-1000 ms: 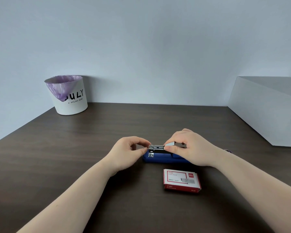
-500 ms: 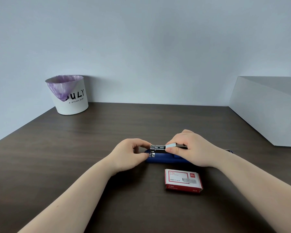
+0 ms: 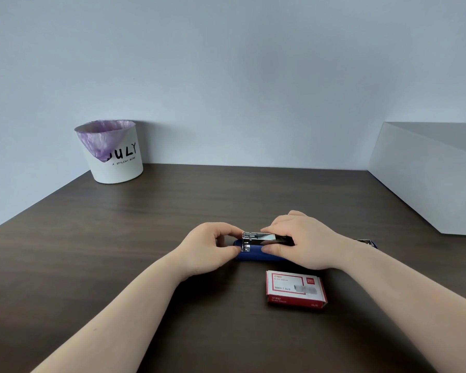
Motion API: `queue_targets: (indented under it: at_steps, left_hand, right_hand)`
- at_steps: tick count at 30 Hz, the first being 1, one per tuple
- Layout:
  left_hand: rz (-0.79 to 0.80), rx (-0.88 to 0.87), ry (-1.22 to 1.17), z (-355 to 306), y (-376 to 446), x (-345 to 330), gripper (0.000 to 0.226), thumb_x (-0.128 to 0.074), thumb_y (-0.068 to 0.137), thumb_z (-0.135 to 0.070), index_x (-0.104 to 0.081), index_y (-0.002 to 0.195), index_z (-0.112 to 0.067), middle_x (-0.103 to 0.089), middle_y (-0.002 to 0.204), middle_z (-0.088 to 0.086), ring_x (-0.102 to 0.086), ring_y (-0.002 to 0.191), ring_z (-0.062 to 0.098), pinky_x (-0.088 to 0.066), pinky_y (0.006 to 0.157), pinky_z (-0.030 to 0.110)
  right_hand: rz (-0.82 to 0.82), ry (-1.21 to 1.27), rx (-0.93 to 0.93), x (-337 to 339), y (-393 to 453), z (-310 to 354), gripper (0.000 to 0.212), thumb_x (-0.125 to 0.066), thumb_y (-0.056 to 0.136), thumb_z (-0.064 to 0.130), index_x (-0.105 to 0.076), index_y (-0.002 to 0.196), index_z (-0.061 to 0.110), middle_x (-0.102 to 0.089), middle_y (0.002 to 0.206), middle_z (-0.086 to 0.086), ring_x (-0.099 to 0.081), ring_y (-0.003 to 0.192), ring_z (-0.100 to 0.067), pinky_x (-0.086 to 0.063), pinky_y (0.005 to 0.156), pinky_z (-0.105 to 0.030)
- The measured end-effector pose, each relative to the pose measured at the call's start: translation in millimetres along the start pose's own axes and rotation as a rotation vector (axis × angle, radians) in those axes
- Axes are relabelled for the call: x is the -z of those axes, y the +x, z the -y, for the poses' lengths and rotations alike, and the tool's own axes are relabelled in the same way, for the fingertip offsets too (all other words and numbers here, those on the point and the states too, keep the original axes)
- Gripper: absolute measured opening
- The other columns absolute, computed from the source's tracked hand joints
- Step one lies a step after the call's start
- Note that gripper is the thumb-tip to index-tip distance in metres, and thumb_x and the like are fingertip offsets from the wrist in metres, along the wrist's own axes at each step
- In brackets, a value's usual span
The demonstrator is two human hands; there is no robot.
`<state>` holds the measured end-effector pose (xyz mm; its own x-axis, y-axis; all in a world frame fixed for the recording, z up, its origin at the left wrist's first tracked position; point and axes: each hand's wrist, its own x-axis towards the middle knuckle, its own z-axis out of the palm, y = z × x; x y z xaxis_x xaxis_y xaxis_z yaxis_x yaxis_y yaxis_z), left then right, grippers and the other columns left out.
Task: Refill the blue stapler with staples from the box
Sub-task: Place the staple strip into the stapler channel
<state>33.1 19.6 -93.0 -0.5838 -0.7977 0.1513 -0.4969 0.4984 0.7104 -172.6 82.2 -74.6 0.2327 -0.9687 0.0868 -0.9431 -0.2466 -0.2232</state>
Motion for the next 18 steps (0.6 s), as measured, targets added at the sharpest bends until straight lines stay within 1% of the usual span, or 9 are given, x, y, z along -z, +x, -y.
queue_targets:
  at_steps: [2, 3, 5, 6, 9, 11, 12, 14, 18]
  left_hand:
    - [0.001, -0.002, -0.002, 0.6, 0.2, -0.2, 0.023, -0.064, 0.08, -0.021, -0.069, 0.099, -0.033, -0.05, 0.064, 0.0, -0.037, 0.049, 0.007, -0.035, 0.053, 0.018]
    - [0.0, -0.002, -0.004, 0.7, 0.1, -0.4, 0.023, -0.064, 0.08, -0.02, -0.069, 0.099, -0.032, -0.05, 0.063, -0.001, -0.038, 0.049, 0.007, -0.035, 0.052, 0.017]
    - [-0.004, 0.001, -0.008, 0.6, 0.0, -0.7, 0.023, -0.064, 0.08, -0.02, -0.069, 0.1, -0.031, -0.049, 0.06, -0.005, -0.038, 0.049, 0.007, -0.035, 0.051, 0.014]
    - [-0.005, 0.004, -0.009, 0.7, 0.1, -0.7, 0.023, -0.064, 0.08, -0.02, -0.069, 0.1, -0.031, -0.048, 0.059, -0.005, -0.038, 0.049, 0.007, -0.035, 0.051, 0.014]
    - [-0.002, 0.01, -0.007, 1.1, 0.3, -1.3, 0.023, -0.063, 0.08, -0.021, -0.069, 0.101, -0.03, -0.048, 0.061, -0.003, -0.039, 0.05, 0.008, -0.036, 0.053, 0.018]
    - [-0.005, 0.005, -0.005, 1.4, 0.0, -1.4, 0.023, -0.063, 0.08, -0.02, -0.069, 0.1, -0.031, -0.048, 0.061, -0.003, -0.038, 0.049, 0.007, -0.035, 0.053, 0.017]
    - [-0.007, 0.002, -0.004, 1.7, 0.1, -1.5, 0.023, -0.063, 0.08, -0.021, -0.069, 0.1, -0.031, -0.048, 0.06, -0.004, -0.038, 0.048, 0.007, -0.035, 0.053, 0.017]
    - [-0.007, 0.0, 0.006, 2.1, 0.5, -1.4, 0.023, -0.063, 0.08, -0.021, -0.069, 0.101, -0.031, -0.047, 0.06, -0.005, -0.039, 0.048, 0.006, -0.035, 0.053, 0.016]
    - [-0.002, -0.009, 0.009, 2.0, 0.3, -0.6, 0.025, -0.063, 0.08, -0.021, -0.068, 0.102, -0.03, -0.047, 0.061, -0.005, -0.039, 0.046, 0.006, -0.034, 0.05, 0.014]
  right_hand:
    - [-0.04, 0.028, -0.011, 2.2, -2.0, -0.1, 0.043, -0.051, 0.087, 0.052, -0.056, 0.125, 0.031, -0.063, 0.105, 0.014, -0.047, 0.099, -0.01, -0.043, 0.092, -0.03]
    - [-0.075, 0.076, -0.022, 4.4, -4.4, -0.3, 0.04, -0.053, 0.088, 0.047, -0.058, 0.124, 0.03, -0.063, 0.102, 0.016, -0.048, 0.096, -0.006, -0.041, 0.089, -0.024]
    - [-0.156, 0.159, -0.038, 9.1, -10.0, -1.9, 0.025, -0.056, 0.09, 0.034, -0.067, 0.111, 0.027, -0.06, 0.087, 0.022, -0.05, 0.086, -0.001, -0.037, 0.077, -0.013]
    - [-0.184, 0.172, -0.045, 10.7, -12.2, -2.7, 0.019, -0.057, 0.09, 0.028, -0.07, 0.103, 0.025, -0.058, 0.081, 0.023, -0.05, 0.083, 0.002, -0.036, 0.073, -0.012]
    - [-0.235, 0.199, -0.072, 11.2, -16.3, -3.5, 0.009, -0.063, 0.086, 0.023, -0.072, 0.086, 0.023, -0.059, 0.075, 0.02, -0.052, 0.08, 0.001, -0.038, 0.07, -0.009]
    - [-0.288, 0.198, -0.051, 8.7, -16.5, -4.9, 0.005, -0.068, 0.083, 0.024, -0.07, 0.079, 0.023, -0.062, 0.077, 0.017, -0.051, 0.085, -0.001, -0.037, 0.075, -0.01]
    - [-0.302, 0.18, -0.017, 6.9, -16.3, -6.3, 0.006, -0.069, 0.082, 0.025, -0.07, 0.077, 0.022, -0.061, 0.078, 0.016, -0.049, 0.087, -0.001, -0.036, 0.079, -0.01]
    - [-0.286, 0.116, 0.059, 3.4, -16.2, -7.8, 0.008, -0.067, 0.083, 0.024, -0.072, 0.077, 0.023, -0.058, 0.079, 0.017, -0.046, 0.087, -0.002, -0.032, 0.084, -0.011]
    - [-0.262, 0.052, 0.118, -1.1, -13.4, -3.6, 0.011, -0.062, 0.085, 0.026, -0.072, 0.089, 0.027, -0.058, 0.084, 0.014, -0.045, 0.087, -0.012, -0.037, 0.084, -0.02]
